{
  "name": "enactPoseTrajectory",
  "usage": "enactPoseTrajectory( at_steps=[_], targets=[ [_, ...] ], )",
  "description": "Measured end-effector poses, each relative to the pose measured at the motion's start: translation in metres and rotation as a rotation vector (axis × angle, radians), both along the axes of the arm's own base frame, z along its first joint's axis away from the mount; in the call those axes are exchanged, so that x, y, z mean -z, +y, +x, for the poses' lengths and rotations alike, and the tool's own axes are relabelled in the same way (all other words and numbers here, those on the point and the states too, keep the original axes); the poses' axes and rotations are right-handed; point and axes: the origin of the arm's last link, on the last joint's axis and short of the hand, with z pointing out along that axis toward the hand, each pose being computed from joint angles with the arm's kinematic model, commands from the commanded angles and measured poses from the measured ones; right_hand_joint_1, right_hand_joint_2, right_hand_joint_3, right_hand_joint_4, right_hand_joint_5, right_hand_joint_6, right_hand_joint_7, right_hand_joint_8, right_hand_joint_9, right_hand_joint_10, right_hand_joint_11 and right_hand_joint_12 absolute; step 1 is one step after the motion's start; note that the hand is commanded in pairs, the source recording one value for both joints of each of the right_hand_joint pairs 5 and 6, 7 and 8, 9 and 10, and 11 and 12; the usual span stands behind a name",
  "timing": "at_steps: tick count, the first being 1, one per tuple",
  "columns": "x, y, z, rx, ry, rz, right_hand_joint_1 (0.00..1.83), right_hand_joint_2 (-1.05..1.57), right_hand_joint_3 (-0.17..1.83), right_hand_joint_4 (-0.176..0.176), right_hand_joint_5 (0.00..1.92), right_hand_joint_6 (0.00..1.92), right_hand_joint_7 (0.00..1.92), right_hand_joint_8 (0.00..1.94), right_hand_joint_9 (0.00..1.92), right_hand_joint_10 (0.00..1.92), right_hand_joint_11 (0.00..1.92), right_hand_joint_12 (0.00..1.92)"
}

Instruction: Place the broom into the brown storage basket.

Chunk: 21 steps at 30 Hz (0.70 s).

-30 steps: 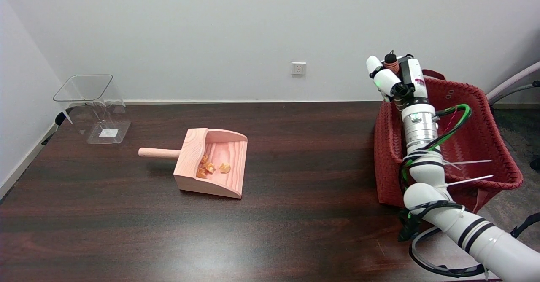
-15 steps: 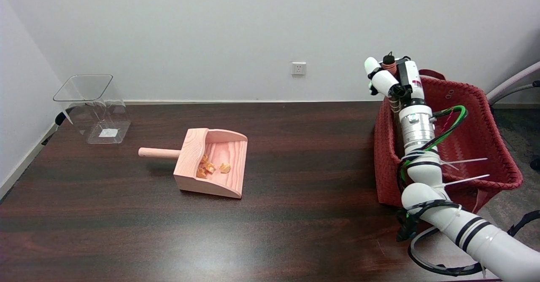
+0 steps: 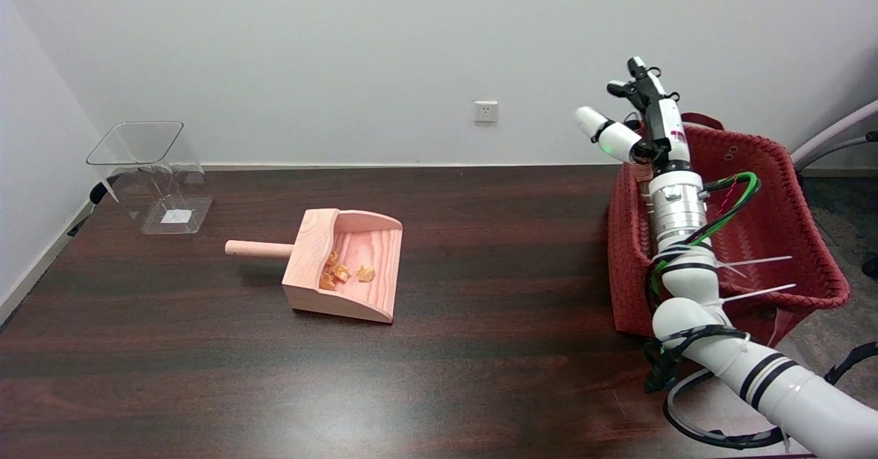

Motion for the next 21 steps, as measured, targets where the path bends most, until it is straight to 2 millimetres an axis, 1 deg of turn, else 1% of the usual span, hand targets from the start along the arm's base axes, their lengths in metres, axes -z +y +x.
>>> enactPoseTrajectory(
  at_steps=[1,3,7,8,9,12,15,21],
  targets=[
    [-0.0001,0.0000,0.0002,0.000,0.000,0.000,0.83,0.88,-0.13,0.000,0.10,0.10,0.34,0.34,0.10,0.10,0.10,0.10],
    [0.0000,0.0003,0.0003,0.000,-0.002,0.001,0.75,0.88,0.25,0.000,0.04,0.04,0.29,0.29,0.04,0.04,0.04,0.04],
    [0.0010,0.0010,-0.0002,0.008,-0.007,0.009,0.62,0.86,0.78,0.000,0.00,0.00,0.24,0.24,0.00,0.00,0.00,0.00],
    [0.0013,0.0013,-0.0005,0.010,-0.008,0.011,0.57,0.86,0.96,0.000,0.00,0.00,0.21,0.21,0.00,0.00,0.00,0.00],
    [0.0018,0.0017,-0.0009,0.013,-0.010,0.014,0.53,0.86,1.09,0.000,0.00,0.00,0.19,0.19,0.00,0.00,0.00,0.00],
    [0.0032,0.0030,-0.0021,0.022,-0.015,0.022,0.43,0.90,1.28,0.000,0.00,0.00,0.10,0.10,0.00,0.00,0.00,0.00],
    [0.0051,0.0049,-0.0022,0.025,-0.022,0.029,0.39,0.93,1.31,0.000,0.00,0.00,0.02,0.02,0.00,0.00,0.00,0.00],
    [0.0097,0.0099,0.0020,0.010,-0.038,0.042,0.30,1.01,1.34,0.000,0.00,0.00,0.00,0.00,0.00,0.00,0.00,0.00]
  ],
)
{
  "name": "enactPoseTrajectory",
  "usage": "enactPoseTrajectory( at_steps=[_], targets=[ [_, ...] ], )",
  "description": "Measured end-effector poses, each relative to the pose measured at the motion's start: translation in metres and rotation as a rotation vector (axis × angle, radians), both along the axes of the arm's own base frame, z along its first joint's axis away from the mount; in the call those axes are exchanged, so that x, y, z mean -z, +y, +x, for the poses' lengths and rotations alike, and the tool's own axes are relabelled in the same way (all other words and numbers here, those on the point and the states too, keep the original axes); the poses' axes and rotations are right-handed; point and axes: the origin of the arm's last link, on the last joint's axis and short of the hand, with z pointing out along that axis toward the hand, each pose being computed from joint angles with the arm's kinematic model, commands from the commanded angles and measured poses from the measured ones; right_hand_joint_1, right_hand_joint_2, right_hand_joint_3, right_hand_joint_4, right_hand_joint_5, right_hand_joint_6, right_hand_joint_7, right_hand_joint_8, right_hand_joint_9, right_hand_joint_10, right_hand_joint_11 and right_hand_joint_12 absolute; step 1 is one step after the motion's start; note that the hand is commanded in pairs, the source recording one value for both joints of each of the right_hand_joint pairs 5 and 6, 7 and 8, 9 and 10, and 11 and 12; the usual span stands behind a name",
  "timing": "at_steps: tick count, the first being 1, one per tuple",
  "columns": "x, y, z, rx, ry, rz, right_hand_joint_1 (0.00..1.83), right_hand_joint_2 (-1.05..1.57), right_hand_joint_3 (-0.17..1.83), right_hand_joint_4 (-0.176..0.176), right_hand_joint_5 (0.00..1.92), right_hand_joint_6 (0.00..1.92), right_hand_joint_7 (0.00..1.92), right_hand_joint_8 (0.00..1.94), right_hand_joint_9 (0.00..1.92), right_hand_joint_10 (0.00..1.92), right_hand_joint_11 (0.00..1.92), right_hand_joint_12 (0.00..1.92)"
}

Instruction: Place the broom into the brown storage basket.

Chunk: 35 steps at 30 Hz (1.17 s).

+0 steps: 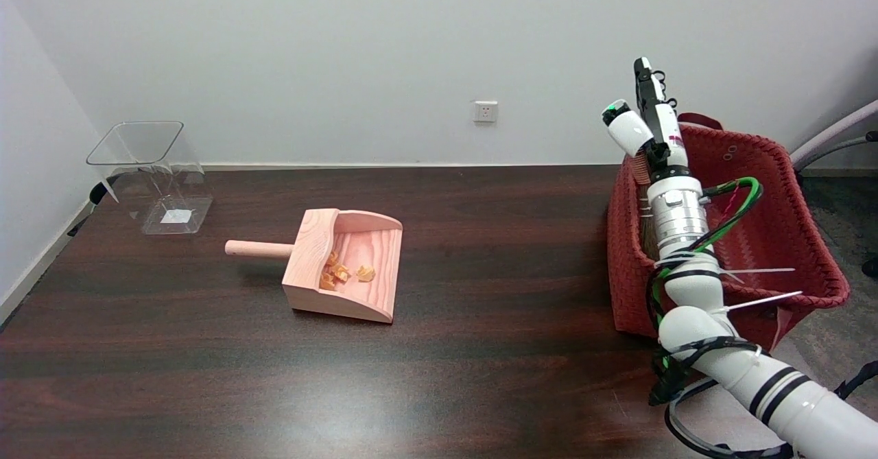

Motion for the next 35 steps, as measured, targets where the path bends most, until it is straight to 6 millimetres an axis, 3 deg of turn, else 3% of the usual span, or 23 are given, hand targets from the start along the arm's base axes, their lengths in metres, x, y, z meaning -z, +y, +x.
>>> enactPoseTrajectory(
  at_steps=[19,35],
  targets=[
    [0.000,0.024,0.029,-0.172,-0.015,-0.080,0.29,1.11,1.40,0.000,0.00,0.00,0.00,0.00,0.00,0.00,0.00,0.00],
    [-0.022,0.075,0.049,-0.339,0.023,-0.253,0.28,1.13,1.34,0.000,0.00,0.00,0.00,0.00,0.00,0.00,0.00,0.00]
  ],
)
